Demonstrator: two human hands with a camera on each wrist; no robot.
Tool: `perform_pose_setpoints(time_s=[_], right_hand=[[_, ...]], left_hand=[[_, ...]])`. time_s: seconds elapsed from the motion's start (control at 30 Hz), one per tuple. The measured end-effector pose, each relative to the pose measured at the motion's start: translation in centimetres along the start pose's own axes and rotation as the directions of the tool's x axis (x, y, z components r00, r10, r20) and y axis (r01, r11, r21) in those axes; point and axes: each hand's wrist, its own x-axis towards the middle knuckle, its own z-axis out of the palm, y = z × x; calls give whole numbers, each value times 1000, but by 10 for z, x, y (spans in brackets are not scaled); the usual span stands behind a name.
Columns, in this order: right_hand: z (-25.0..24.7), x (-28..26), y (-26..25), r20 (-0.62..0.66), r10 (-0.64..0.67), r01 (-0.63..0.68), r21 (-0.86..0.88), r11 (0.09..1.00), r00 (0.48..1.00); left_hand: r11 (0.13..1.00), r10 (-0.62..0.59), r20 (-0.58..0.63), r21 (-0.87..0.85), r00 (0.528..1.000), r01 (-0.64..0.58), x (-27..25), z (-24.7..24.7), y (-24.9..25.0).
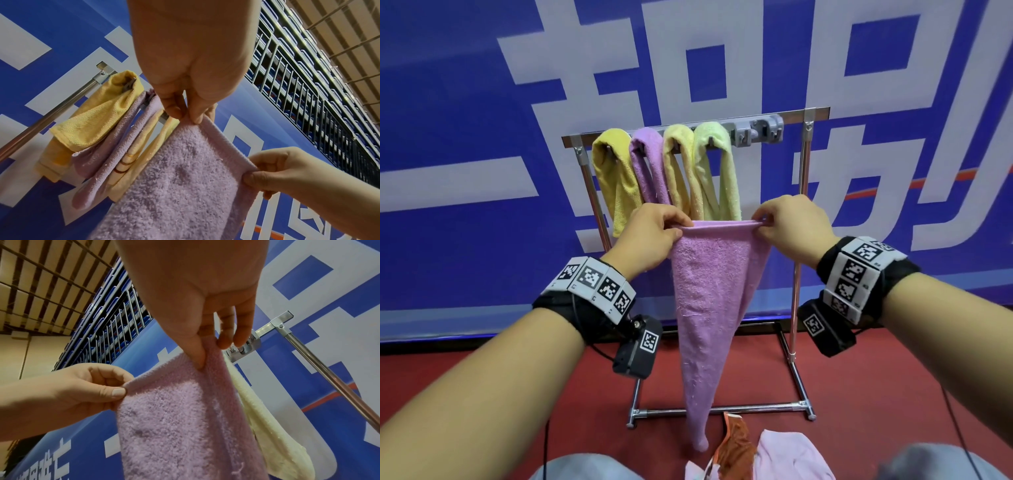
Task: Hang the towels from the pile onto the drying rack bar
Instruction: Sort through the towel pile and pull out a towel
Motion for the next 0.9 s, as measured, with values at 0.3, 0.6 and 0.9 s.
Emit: perform_pose_setpoints(time_s=[0.3,0.6,0.9], right_hand=[[0,-4,5,15,-115,114,59,992,993],[-5,-4,11,-17,-341,341,88,936,940],[-1,4,13,31,-266,260,142,955,963]], left_hand=[[997,18,-62,79,998,-13,1,2,6],[997,34,-162,77,986,-21,6,1,8],[997,77,-168,28,983,-73,9,3,11]])
